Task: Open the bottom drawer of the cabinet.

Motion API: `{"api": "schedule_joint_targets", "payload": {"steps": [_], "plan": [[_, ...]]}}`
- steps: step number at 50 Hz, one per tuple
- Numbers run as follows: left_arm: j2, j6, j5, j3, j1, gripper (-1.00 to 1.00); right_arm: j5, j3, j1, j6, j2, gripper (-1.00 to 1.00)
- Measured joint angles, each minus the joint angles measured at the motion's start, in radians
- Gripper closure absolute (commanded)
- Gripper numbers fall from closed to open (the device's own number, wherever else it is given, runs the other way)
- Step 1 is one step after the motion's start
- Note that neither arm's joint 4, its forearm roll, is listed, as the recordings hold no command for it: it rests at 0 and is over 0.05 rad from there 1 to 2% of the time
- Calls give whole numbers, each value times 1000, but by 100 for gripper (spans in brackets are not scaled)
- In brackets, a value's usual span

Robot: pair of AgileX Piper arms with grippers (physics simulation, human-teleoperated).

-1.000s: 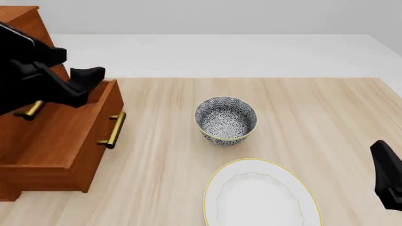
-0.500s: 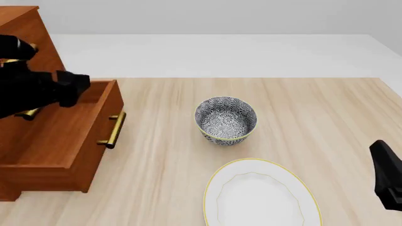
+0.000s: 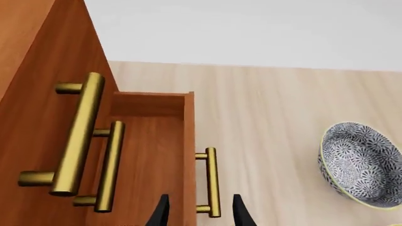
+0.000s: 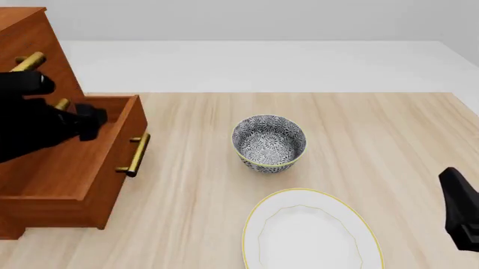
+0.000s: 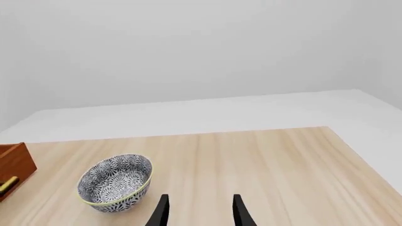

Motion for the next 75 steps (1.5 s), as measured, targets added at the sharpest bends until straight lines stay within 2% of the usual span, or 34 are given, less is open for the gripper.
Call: {"api": "schedule_joint_targets", "payload": {"steps": [36, 75], "plan": [[220, -26, -221, 84, 39, -100, 10, -11, 0, -7, 0, -100], [383, -76, -392, 140, 7, -100, 13, -11, -3, -13, 0, -100]]}}
